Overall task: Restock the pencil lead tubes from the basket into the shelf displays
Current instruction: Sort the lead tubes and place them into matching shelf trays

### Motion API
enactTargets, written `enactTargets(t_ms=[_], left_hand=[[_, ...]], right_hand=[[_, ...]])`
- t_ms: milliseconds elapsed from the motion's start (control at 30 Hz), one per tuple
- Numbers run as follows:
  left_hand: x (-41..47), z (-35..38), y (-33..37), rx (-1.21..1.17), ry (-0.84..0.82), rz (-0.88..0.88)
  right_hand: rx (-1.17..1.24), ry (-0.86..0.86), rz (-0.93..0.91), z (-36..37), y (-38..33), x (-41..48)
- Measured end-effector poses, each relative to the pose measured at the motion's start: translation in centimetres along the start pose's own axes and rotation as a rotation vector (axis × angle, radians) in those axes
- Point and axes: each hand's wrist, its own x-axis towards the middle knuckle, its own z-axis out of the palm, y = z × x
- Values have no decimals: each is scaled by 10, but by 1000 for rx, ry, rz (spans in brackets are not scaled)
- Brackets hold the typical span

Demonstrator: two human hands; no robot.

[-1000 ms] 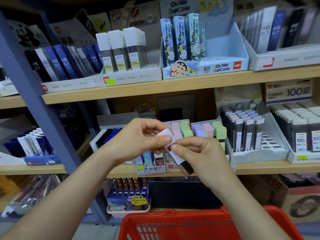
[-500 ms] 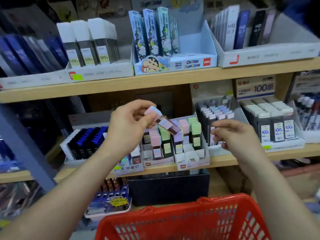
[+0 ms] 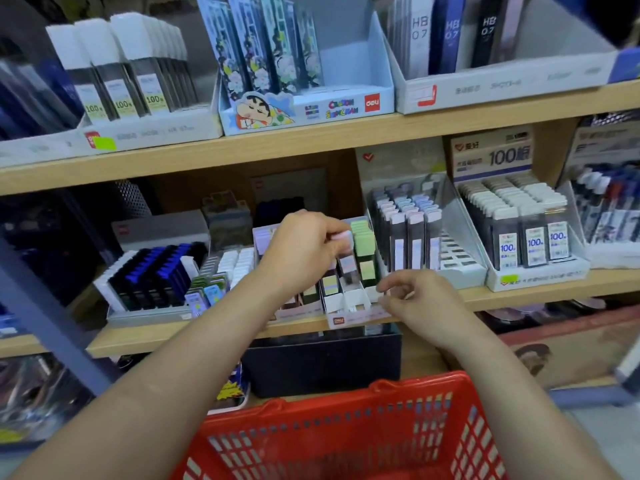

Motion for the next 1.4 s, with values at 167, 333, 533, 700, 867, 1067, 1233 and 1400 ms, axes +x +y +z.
enactTargets(t_ms=[167, 333, 533, 700, 867, 1067, 1233, 1400], left_hand=[[3, 13, -5, 109, -37, 37], [8, 27, -10, 221, 16, 40], [16, 28, -1, 216, 92, -10], [19, 34, -1, 353, 127, -3], [16, 33, -2, 327, 142, -10], [-12, 15, -6, 282, 174, 79], [-50, -4, 5, 125, 17, 57], [-93, 1, 15, -22, -222, -83]], right_hand=[[-95, -74, -37, 3, 5, 0], [-145, -27, -61, 5, 7, 1], [-107, 78, -115, 16, 14, 1], [-134, 110, -156, 18, 20, 2], [49, 53, -158, 3, 16, 2], [252, -302, -121, -19, 0, 4], [168, -738, -82, -20, -16, -2], [-90, -1147, -57, 31, -18, -20]])
